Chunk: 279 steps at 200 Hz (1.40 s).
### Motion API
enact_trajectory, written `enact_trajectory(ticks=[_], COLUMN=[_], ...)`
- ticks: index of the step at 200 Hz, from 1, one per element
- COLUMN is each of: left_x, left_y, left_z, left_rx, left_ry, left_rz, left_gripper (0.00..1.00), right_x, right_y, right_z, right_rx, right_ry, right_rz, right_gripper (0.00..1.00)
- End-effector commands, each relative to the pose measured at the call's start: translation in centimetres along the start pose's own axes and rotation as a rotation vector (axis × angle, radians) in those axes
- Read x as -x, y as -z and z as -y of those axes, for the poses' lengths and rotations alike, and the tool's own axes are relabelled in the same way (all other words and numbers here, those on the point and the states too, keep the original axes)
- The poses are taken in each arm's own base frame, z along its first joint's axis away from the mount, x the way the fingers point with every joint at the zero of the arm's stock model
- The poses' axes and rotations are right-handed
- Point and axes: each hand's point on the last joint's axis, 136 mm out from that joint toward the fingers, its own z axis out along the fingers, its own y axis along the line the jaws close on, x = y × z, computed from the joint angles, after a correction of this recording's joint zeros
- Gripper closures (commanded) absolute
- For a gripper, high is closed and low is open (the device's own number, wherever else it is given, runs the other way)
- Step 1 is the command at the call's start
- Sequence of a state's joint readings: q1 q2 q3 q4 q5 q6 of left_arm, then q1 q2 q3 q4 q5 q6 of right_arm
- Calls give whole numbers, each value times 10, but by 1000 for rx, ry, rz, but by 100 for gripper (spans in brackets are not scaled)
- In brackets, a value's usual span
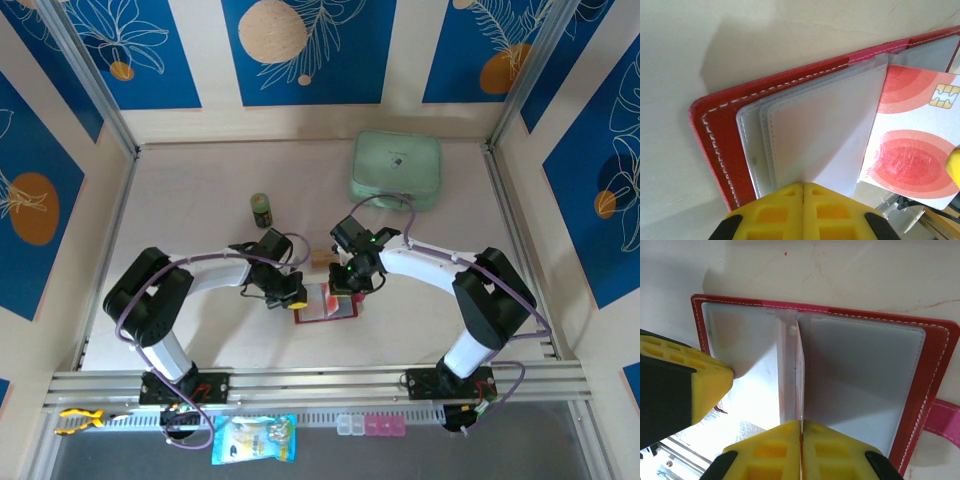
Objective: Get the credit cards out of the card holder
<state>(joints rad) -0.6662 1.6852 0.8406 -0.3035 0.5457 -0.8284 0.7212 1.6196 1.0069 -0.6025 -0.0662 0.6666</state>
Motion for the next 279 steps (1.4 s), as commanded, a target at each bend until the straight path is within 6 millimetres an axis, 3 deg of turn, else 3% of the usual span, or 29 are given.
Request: enact_trajectory(ticks=[1,69,165,201,253,279], left_x=[-4,-3,-1,-1,-1,3], left_y=[-4,-3,4,8,11,15], left_z=[-10,-8,-22,-21,-17,-9], left_rx=[41,36,117,122,104,87], left_ry=[4,-2,-25,-37,-42,-53], left_rz=[-17,-15,5,9,18,37], left_gripper=[98,97,96,96,94,88], right_x=[2,12,35,32,30,36], right_y=[16,54,91,95,85,86], right_z=[-6,-5,-3,-11,-6,-16], right_rx=[-2,12,-62,-57,-193,-121], right_ry=[2,113,583,767,1091,1191], right_rz=[29,96,220,248,201,197], right_gripper=[93,96,98,98,100,100])
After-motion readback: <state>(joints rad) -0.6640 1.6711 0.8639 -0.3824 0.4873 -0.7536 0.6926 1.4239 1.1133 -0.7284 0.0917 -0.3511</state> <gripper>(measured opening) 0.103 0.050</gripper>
